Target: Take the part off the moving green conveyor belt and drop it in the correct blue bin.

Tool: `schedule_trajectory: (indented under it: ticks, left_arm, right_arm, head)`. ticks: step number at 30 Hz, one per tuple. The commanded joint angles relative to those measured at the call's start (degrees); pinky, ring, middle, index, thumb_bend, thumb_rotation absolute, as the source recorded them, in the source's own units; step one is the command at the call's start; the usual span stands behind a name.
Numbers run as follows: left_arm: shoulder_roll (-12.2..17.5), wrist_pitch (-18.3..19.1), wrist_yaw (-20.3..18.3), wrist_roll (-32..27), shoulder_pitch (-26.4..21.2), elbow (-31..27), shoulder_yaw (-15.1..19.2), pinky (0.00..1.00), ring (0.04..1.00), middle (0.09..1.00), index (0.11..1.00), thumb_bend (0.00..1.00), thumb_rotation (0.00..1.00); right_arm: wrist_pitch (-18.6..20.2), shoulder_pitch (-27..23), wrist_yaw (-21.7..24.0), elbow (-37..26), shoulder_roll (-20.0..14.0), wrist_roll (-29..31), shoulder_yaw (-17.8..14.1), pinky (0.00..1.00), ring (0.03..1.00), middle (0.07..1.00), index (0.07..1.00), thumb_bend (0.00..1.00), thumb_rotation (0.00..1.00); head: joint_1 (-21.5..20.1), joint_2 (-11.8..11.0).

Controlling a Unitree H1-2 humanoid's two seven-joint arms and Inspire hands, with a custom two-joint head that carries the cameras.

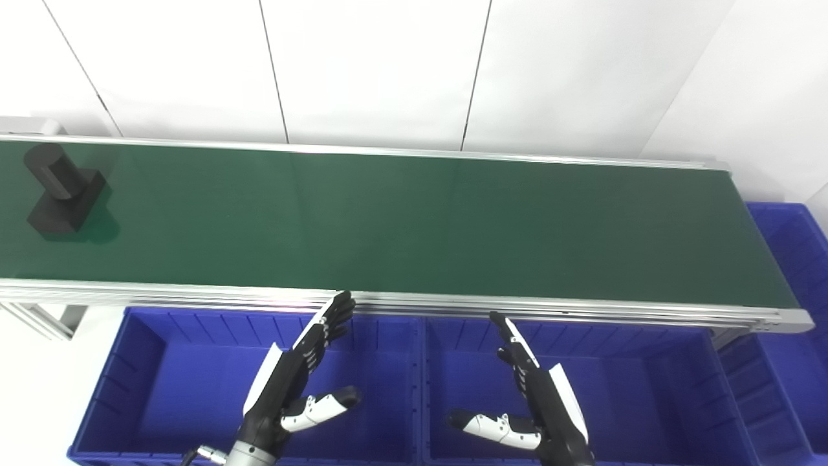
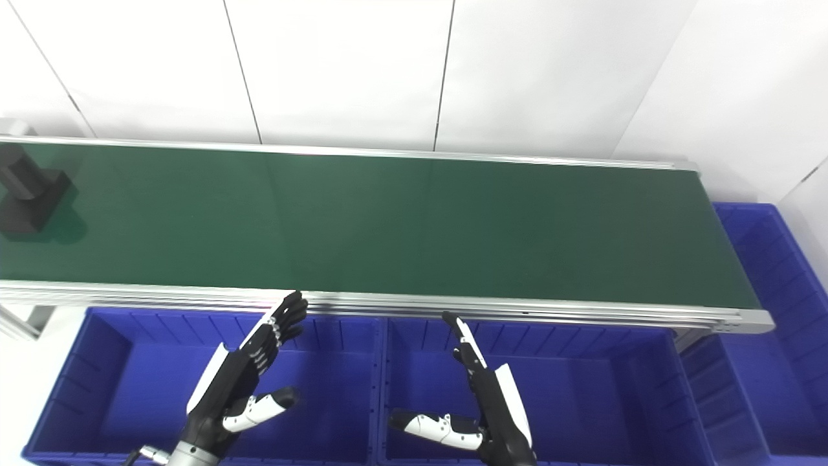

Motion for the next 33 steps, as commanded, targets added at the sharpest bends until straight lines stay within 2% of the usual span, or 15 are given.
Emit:
schedule_trajectory:
  ticks: [1,2,3,4,5,6,7,9,11,16,24,28,33]
  left_arm:
    - [-0.34,-0.14,-0.5,-0.69,0.29,-1.39,-0.73,0.92,0.956,0.957,0.946,0.85,0.78]
    - [-0.29,0.48,-0.64,-1.0,0.67,-1.61,-0.91,0.94,0.969,0.97,0.952,0.83,0.87]
    - [-0.36,0.87,-0.6,-1.21,0.88,-1.44,-0.99,0.94,0.972,0.972,0.953,0.83,0.88]
    - [-0.41,1.13,-0.54,-1.34,0.98,-1.3,-1.03,0.95,0.977,0.975,0.955,0.83,0.92]
    - [-0.51,0.57,-0.29,-1.09,0.92,-0.59,-1.06,0.96,0.98,0.976,0.956,0.84,0.94]
    - [-0.57,0.08,-0.1,-0.86,0.84,-0.07,-1.09,0.97,0.987,0.978,0.957,0.87,0.98]
    - [-0.66,-0.54,0.12,-0.53,0.68,0.56,-1.13,0.98,0.989,0.978,0.958,0.88,0.99]
    - [-0.88,-1.59,0.52,-0.04,0.31,1.78,-1.1,1.0,0.998,0.981,0.96,0.9,1.0]
    - [-1.18,-2.58,1.21,0.84,-0.15,3.18,-0.93,1.0,1.0,0.984,0.959,0.88,1.0]
    - [-1.72,-3.15,1.74,1.45,-0.69,4.78,-0.6,1.0,1.0,0.988,0.965,0.85,1.0]
    - [-2.4,-3.17,2.89,2.62,-1.41,6.21,-0.53,1.0,1.0,0.984,0.957,0.84,1.0]
    - [-2.7,-4.36,3.96,3.25,-1.88,7.57,-0.45,0.99,0.991,0.974,0.952,0.82,1.0]
    - [-3.13,-4.83,4.73,3.28,-2.31,8.51,-0.75,0.99,0.993,0.974,0.957,0.84,1.0]
  right_arm:
    - [-2.72,-0.07,-0.4,0.44,0.43,1.06,-0.41,0.97,1.0,0.994,0.964,0.94,0.44]
    - [-3.01,-0.11,-0.66,0.94,0.43,0.71,-0.43,0.96,0.997,0.993,0.967,0.94,0.57]
    - [-3.02,-0.16,-0.99,1.39,0.44,0.09,-0.47,0.96,0.996,0.993,0.967,0.94,0.6]
    - [-2.96,-0.18,-1.22,1.65,0.43,-0.35,-0.48,0.95,0.993,0.991,0.967,0.94,0.69]
    - [-2.74,-0.06,-1.4,1.95,0.8,0.32,-0.8,0.94,0.991,0.989,0.968,0.95,0.73]
    - [-2.62,0.03,-1.48,2.16,1.08,0.93,-1.05,0.95,0.996,0.984,0.961,0.93,0.88]
    - [-3.41,-0.06,-1.34,2.87,1.28,2.2,-1.32,0.96,0.997,0.982,0.959,0.92,0.92]
    - [-5.04,-0.36,-0.92,4.35,1.55,4.51,-1.71,0.98,1.0,0.984,0.96,0.83,0.98]
    - [-6.23,-0.72,-1.0,5.8,1.85,5.55,-1.9,1.0,0.999,0.984,0.951,0.75,1.0]
    - [-8.76,-1.53,-1.36,8.46,1.93,5.74,-2.05,0.99,0.992,0.981,0.949,0.69,1.0]
    - [-10.38,-2.58,-1.47,10.82,1.29,4.94,-2.35,0.98,0.988,0.981,0.949,0.68,1.0]
    - [-10.91,-2.87,-1.54,11.63,1.23,5.04,-2.53,0.98,0.985,0.978,0.944,0.69,1.0]
    - [-12.54,-3.08,-1.8,12.88,1.12,4.91,-2.8,0.97,0.983,0.975,0.942,0.7,1.0]
  head:
    - [0.01,0.12]
    - [0.02,0.11]
    - [0.12,0.26]
    - [0.12,0.26]
    - [0.32,0.32]
    - [0.32,0.32]
    - [0.52,0.46]
    - [0.51,0.55]
    - [0.47,0.17]
    - [0.12,-0.15]
    - [0.68,-0.36]
    - [1.12,-0.4]
    - [1.33,-0.92]
